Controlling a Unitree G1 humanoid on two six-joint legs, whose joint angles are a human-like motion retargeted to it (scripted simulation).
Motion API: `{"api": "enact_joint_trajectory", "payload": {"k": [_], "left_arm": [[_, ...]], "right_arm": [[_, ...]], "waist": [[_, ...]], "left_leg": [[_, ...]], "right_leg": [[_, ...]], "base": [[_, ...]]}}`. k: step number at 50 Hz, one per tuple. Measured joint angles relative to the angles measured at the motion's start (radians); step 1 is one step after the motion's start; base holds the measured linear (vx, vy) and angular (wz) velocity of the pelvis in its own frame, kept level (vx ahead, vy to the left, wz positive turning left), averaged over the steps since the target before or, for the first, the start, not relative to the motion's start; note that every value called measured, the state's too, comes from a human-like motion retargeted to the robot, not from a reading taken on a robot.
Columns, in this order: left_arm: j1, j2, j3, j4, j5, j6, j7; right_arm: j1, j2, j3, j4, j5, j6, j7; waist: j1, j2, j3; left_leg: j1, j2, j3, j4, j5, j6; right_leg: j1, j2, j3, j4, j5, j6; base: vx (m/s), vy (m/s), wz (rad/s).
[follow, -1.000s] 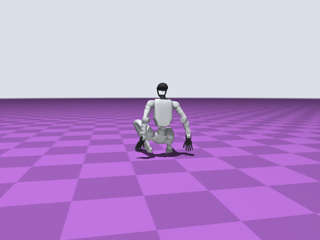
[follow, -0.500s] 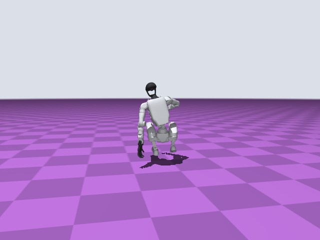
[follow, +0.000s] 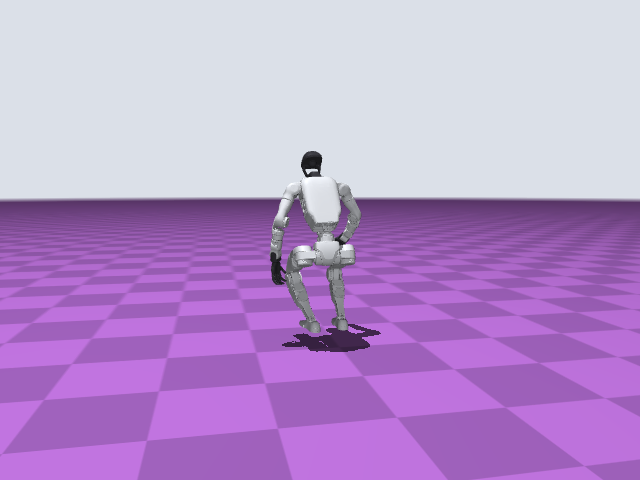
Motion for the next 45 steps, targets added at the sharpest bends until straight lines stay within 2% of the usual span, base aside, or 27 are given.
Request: {"api": "enact_joint_trajectory", "payload": {"k": [3, 6, 10, 13, 16, 20, 22, 23, 25, 27, 32, 33, 36, 38, 41, 42, 43, 45], "left_arm": [[0.111, -0.006, 0.032, -0.020, -0.029, -0.008, -0.103], [0.181, -0.026, 0.059, -0.016, -0.063, -0.005, -0.191], [0.202, -0.061, 0.060, 0.020, -0.098, 0.011, -0.267], [0.159, -0.089, 0.055, 0.059, -0.117, -0.004, -0.254], [0.099, -0.120, 0.058, 0.097, -0.123, -0.034, -0.216], [0.041, -0.154, 0.053, 0.112, -0.139, -0.067, -0.195], [0.043, -0.169, 0.042, 0.104, -0.144, -0.073, -0.198], [0.030, -0.171, 0.031, 0.095, -0.150, -0.075, -0.204], [0.041, -0.183, 0.014, 0.089, -0.151, -0.077, -0.211], [0.029, -0.192, -0.009, 0.072, -0.155, -0.070, -0.219], [0.061, -0.208, -0.042, 0.076, -0.159, -0.051, -0.237], [0.056, -0.207, -0.043, 0.073, -0.162, -0.049, -0.244], [0.084, -0.206, -0.049, 0.076, -0.163, -0.047, -0.254], [0.078, -0.189, -0.041, 0.056, -0.163, -0.053, -0.263], [0.093, -0.180, -0.040, 0.040, -0.158, -0.063, -0.259], [0.094, -0.173, -0.036, 0.028, -0.154, -0.068, -0.254], [0.089, -0.159, -0.025, 0.008, -0.147, -0.073, -0.248], [0.098, -0.154, -0.024, -0.004, -0.141, -0.079, -0.240]], "right_arm": [[0.110, -0.046, -0.007, -0.134, -0.015, -0.012, 0.108], [0.276, -0.037, 0.005, -0.145, -0.033, -0.016, 0.269], [0.482, 0.033, 0.040, 0.004, -0.083, -0.006, 0.483], [0.574, 0.125, 0.082, 0.202, -0.142, 0.010, 0.565], [0.629, 0.230, 0.111, 0.385, -0.188, 0.015, 0.579], [0.653, 0.324, 0.130, 0.497, -0.211, 0.007, 0.565], [0.651, 0.341, 0.135, 0.496, -0.207, 0.005, 0.560], [0.629, 0.346, 0.127, 0.493, -0.198, 0.003, 0.553], [0.609, 0.354, 0.120, 0.480, -0.185, -0.002, 0.536], [0.553, 0.338, 0.087, 0.449, -0.150, -0.001, 0.507], [0.483, 0.303, 0.028, 0.337, -0.078, -0.013, 0.456], [0.472, 0.281, 0.011, 0.286, -0.052, -0.014, 0.450], [0.470, 0.273, -0.011, 0.192, -0.014, -0.038, 0.435], [0.492, 0.223, -0.037, 0.029, 0.036, -0.040, 0.443], [0.519, 0.205, -0.049, -0.113, 0.069, -0.070, 0.448], [0.536, 0.188, -0.057, -0.187, 0.084, -0.077, 0.454], [0.569, 0.148, -0.076, -0.312, 0.111, -0.070, 0.468], [0.594, 0.130, -0.080, -0.399, 0.127, -0.079, 0.477]], "waist": [[0.045, -0.031, -0.080], [0.049, -0.057, -0.192], [0.026, -0.112, -0.346], [0.042, -0.146, -0.394], [0.077, -0.146, -0.395], [0.122, -0.116, -0.354], [0.134, -0.110, -0.331], [0.143, -0.095, -0.328], [0.150, -0.085, -0.307], [0.157, -0.062, -0.304], [0.150, -0.044, -0.281], [0.146, -0.047, -0.289], [0.137, -0.048, -0.260], [0.122, -0.066, -0.273], [0.109, -0.082, -0.248], [0.100, -0.092, -0.246], [0.085, -0.111, -0.263], [0.080, -0.131, -0.254]], "left_leg": [[0.234, -0.016, 0.026, -0.258, 0.011, -0.077], [0.453, -0.052, 0.036, -0.533, 0.083, -0.151], [0.725, -0.140, 0.054, -0.874, 0.174, -0.206], [0.907, -0.204, 0.035, -1.061, 0.189, -0.214], [1.049, -0.206, 0.023, -1.169, 0.192, -0.222], [1.179, -0.175, 0.016, -1.226, 0.194, -0.236], [1.182, -0.162, 0.026, -1.171, 0.192, -0.242], [1.198, -0.149, 0.024, -1.198, 0.188, -0.243], [1.201, -0.130, 0.040, -1.146, 0.185, -0.249], [1.216, -0.117, 0.053, -1.195, 0.183, -0.246], [1.230, -0.123, 0.098, -1.211, 0.197, -0.243], [1.240, -0.149, 0.100, -1.279, 0.211, -0.235], [1.240, -0.168, 0.117, -1.240, 0.216, -0.236], [1.263, -0.235, 0.111, -1.387, 0.264, -0.222], [1.274, -0.285, 0.115, -1.398, 0.295, -0.220], [1.291, -0.315, 0.107, -1.452, 0.321, -0.216], [1.336, -0.373, 0.086, -1.629, 0.394, -0.205], [1.371, -0.422, 0.081, -1.713, 0.456, -0.202]], "right_leg": [[0.213, -0.070, -0.008, -0.204, 0.056, 0.016], [0.421, -0.139, -0.043, -0.430, 0.103, 0.040], [0.678, -0.182, -0.057, -0.727, 0.109, 0.092], [0.840, -0.213, -0.084, -0.859, 0.065, 0.093], [0.974, -0.210, -0.129, -0.957, 0.052, 0.087], [1.131, -0.180, -0.183, -1.062, 0.057, 0.090], [1.151, -0.200, -0.200, -1.028, 0.046, 0.100], [1.179, -0.176, -0.219, -1.083, 0.059, 0.100], [1.196, -0.196, -0.239, -1.048, 0.051, 0.111], [1.220, -0.174, -0.270, -1.119, 0.069, 0.115], [1.214, -0.226, -0.309, -1.076, 0.064, 0.131], [1.199, -0.233, -0.316, -1.093, 0.068, 0.131], [1.187, -0.300, -0.318, -1.005, 0.053, 0.140], [1.142, -0.335, -0.317, -1.003, 0.055, 0.138], [1.121, -0.416, -0.302, -0.920, 0.047, 0.143], [1.103, -0.441, -0.296, -0.899, 0.045, 0.141], [1.060, -0.463, -0.291, -0.895, 0.048, 0.134], [1.038, -0.525, -0.283, -0.841, 0.050, 0.127]], "base": [[0.51, 0.06, -0.93], [0.55, 0.03, -0.51], [0.57, -0.03, 0.15], [0.45, -0.10, -0.05], [0.28, -0.13, -0.30], [0.15, -0.12, -0.15], [0.02, -0.09, -0.01], [0.08, -0.06, 0.03], [0.01, -0.03, 0.02], [0.00, 0.00, 0.00], [-0.01, 0.04, 0.09], [-0.01, 0.10, 0.20], [-0.10, 0.10, 0.17], [0.03, 0.14, 0.36], [-0.07, 0.12, 0.28], [0.02, 0.13, 0.40], [0.04, 0.13, 0.39], [-0.04, 0.09, 0.20]]}}
